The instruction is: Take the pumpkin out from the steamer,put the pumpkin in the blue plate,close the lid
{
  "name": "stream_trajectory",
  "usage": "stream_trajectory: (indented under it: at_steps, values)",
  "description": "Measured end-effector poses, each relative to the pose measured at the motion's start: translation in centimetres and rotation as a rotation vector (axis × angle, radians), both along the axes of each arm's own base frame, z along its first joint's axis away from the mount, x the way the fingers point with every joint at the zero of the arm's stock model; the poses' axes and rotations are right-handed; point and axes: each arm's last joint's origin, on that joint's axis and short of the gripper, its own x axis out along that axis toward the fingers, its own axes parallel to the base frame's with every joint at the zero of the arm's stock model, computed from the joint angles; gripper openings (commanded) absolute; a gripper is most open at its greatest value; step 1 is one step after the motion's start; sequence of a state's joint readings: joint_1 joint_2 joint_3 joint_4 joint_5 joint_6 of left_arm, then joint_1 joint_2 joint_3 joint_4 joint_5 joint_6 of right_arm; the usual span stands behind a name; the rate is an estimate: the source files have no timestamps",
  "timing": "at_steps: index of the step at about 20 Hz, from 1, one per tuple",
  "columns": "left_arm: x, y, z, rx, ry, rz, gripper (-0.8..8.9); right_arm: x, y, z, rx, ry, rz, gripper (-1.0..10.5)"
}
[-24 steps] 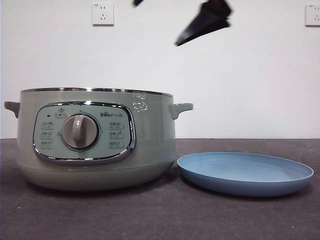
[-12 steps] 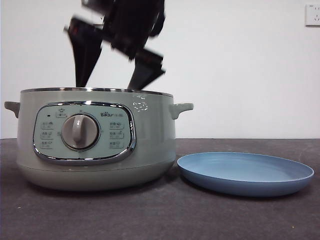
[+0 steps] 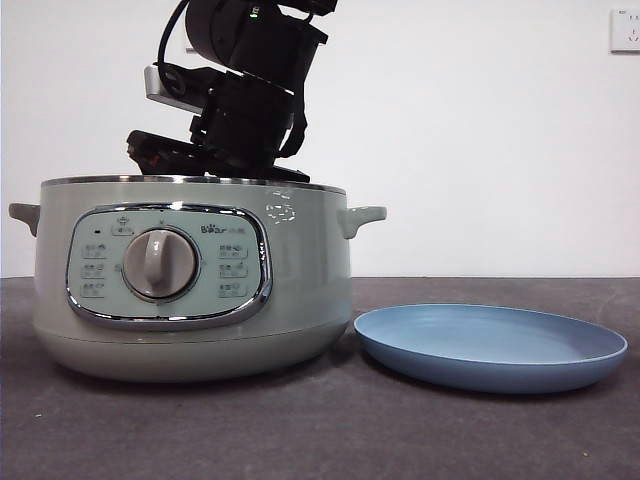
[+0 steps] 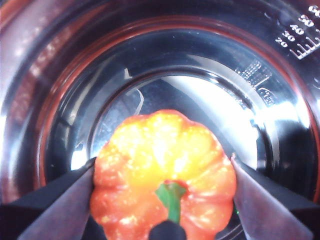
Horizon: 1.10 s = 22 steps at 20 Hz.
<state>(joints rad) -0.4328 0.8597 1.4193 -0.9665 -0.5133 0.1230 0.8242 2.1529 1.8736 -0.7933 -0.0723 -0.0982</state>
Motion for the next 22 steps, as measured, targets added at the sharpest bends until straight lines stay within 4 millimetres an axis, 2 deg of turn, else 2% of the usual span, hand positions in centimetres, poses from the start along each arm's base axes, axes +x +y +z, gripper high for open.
stream_trajectory:
  at_steps: [2, 3, 5, 6, 8, 12, 14, 17, 19, 22]
  values:
    - [0.0, 0.0, 0.0, 0.0, 0.001, -0.001, -0.09, -0.2, -0.3, 0.5, -0.005, 0.006, 0.0, 0.0]
    - [0.0, 0.0, 0.0, 0.0, 0.001, -0.001, -0.09, -0.6, -0.6, 1.5, -0.002, 0.002, 0.0, 0.0]
    - [0.2, -0.1, 0.0, 0.0, 0.004, -0.003, -0.09, -2.2, -2.4, 6.1, 0.038, -0.035, -0.001, 0.0]
    - [0.6, -0.3, -0.1, 0.001, 0.009, -0.007, -0.09, -3.0, -4.1, 8.7, 0.056, -0.051, -0.013, 0.0]
    - [1.5, -0.9, -0.1, -0.029, 0.016, -0.076, -0.09, -4.5, -7.5, 12.2, 0.051, -0.048, -0.047, 0.0]
    - [3.2, -2.0, -0.2, -0.062, 0.024, -0.155, -0.09, -6.6, -14.1, 16.2, -0.032, -0.03, -0.201, 0.0]
    - [3.9, -2.4, -0.3, -0.08, 0.023, -0.194, -0.09, -7.5, -16.3, 17.5, -0.079, -0.07, -0.301, 0.0]
    - [4.5, -2.9, -0.2, -0.105, 0.017, -0.249, -0.09, -7.7, -18.3, 18.2, -0.16, -0.168, -0.491, 0.0]
    - [4.8, -3.1, -0.2, -0.114, 0.015, -0.267, -0.09, -8.1, -19.5, 17.6, -0.23, -0.216, -0.609, 0.0]
    - [5.1, -3.3, -0.4, -0.121, 0.026, -0.29, -0.09, -9.3, -20.8, 15.7, -0.312, -0.262, -0.722, 0.0]
